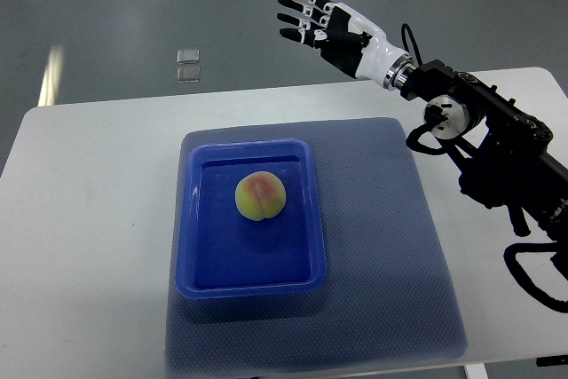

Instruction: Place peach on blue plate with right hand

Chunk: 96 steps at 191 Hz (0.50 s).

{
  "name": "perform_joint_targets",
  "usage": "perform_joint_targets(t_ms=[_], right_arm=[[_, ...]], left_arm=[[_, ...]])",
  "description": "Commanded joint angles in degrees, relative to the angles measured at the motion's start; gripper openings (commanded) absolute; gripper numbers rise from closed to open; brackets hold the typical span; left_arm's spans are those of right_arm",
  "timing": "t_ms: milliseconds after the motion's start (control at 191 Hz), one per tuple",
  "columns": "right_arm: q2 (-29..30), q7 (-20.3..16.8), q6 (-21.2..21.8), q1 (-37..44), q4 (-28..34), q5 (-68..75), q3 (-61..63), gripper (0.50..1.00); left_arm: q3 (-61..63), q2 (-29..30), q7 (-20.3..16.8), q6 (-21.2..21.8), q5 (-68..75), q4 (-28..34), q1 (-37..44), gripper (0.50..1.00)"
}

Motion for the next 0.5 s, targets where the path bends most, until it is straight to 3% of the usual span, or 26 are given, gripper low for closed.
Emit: perform_joint_targets(t_ms=[0,152,497], right_arm=[[0.01,4.80,-1.12,-3.73,-0.83,5.83,3.56,0.930],[0.01,10.46,-1.74,-6.38,-4.26,14.64,6.73,0.930],[0.27,10.46,-1.65,-7.26,-6.02,18.43,5.59,0.930]], left_arm=[[-0.04,0.00,0.00,0.00,0.03,-0.04,-0.01,1.000],[-0.04,0.00,0.00,0.00,-0.06,0.04,-0.01,1.000],[-0.04,0.00,0.00,0.09,-0.06,0.04,-0.01,1.000]])
